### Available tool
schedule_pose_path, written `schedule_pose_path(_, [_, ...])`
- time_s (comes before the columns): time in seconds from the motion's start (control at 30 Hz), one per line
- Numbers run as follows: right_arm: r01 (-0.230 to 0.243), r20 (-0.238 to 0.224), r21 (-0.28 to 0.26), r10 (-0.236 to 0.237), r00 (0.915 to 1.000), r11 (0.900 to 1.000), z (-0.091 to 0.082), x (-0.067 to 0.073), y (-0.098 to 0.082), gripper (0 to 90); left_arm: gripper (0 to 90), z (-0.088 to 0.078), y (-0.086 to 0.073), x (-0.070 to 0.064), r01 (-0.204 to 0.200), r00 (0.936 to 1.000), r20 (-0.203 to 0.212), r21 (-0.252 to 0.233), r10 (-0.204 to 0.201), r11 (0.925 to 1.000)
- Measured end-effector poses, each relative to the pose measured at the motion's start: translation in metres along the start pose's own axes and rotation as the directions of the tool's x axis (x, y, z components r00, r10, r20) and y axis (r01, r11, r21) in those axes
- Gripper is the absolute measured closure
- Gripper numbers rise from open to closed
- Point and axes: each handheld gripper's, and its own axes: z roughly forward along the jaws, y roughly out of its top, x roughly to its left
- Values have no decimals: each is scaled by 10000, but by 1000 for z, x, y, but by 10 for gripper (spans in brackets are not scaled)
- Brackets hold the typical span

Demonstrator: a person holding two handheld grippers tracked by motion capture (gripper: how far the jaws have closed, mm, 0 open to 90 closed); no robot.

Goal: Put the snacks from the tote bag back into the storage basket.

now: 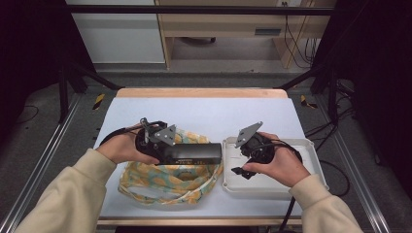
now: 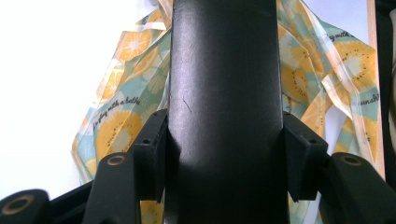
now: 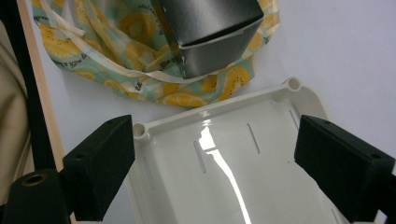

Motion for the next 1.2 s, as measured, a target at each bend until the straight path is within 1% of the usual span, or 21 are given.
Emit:
schedule_pose_path(0.07, [45, -27, 56, -45, 10000, 10000, 0, -1, 2, 129, 428, 1, 2, 0, -9, 10000, 17, -15, 9, 10000])
schedule_pose_path(0.1, [155, -35, 90, -155, 9999, 9998, 0, -2, 3, 131, 428, 2, 4, -1, -18, 10000, 10, -10, 18, 10000])
schedule_pose_path(0.2, [255, -102, 171, -253, 9996, 9995, 1, -3, 5, 138, 428, 4, 6, -1, -10, 10000, 15, 15, 10, 10000])
schedule_pose_path(0.23, [357, -91, 173, -355, 9993, 9992, 1, -4, 6, 146, 428, 4, 7, -1, -26, 10000, 31, 21, 26, 10000])
schedule_pose_path(0.3, [334, -122, 195, -331, 9994, 9993, 2, -4, 8, 153, 428, 5, 8, -1, -21, 10000, 31, 45, 20, 10000])
schedule_pose_path(0.33, [430, -170, 224, -426, 9989, 9988, 2, -4, 9, 153, 428, 5, 8, -1, -60, 10000, 29, 73, 59, 10000])
schedule_pose_path(0.37, [402, -189, 266, -397, 9990, 9988, 2, -3, 10, 153, 428, 5, 9, -1, -48, 10000, 31, 48, 48, 10000])
schedule_pose_path(0.43, [524, -252, 258, -518, 9983, 9983, 3, -4, 11, 157, 428, 5, 10, -2, -84, 10000, 42, -2, 84, 10000])
schedule_pose_path(0.47, [466, -261, 295, -459, 9986, 9985, 4, -3, 11, 157, 428, 6, 11, -2, -90, 9999, 45, -7, 90, 10000])
schedule_pose_path(0.6, [570, -339, 388, -557, 9979, 9976, 7, -3, 14, 160, 428, 7, 13, -3, -98, 9999, 35, 42, 98, 9999])
schedule_pose_path(0.77, [734, -427, 404, -717, 9965, 9965, 9, -4, 18, 162, 428, 8, 15, -4, -136, 9999, 64, -19, 136, 9999])
schedule_pose_path(0.9, [797, -561, 435, -772, 9954, 9959, 10, -3, 23, 162, 428, 8, 16, -4, -150, 9999, 58, 13, 150, 9999])
schedule_pose_path(0.97, [907, -632, 429, -879, 9941, 9950, 11, -2, 24, 160, 428, 9, 18, -5, -153, 9999, 66, 31, 153, 9999])
schedule_pose_path(1.0, [913, -666, 513, -878, 9939, 9945, 11, -1, 25, 160, 428, 9, 18, -5, -189, 9998, 58, 16, 189, 9998])
schedule_pose_path(1.2, [1071, -809, 540, -1025, 9914, 9928, 15, 0, 29, 160, 428, 11, 21, -7, -292, 9995, 99, -26, 293, 9996])
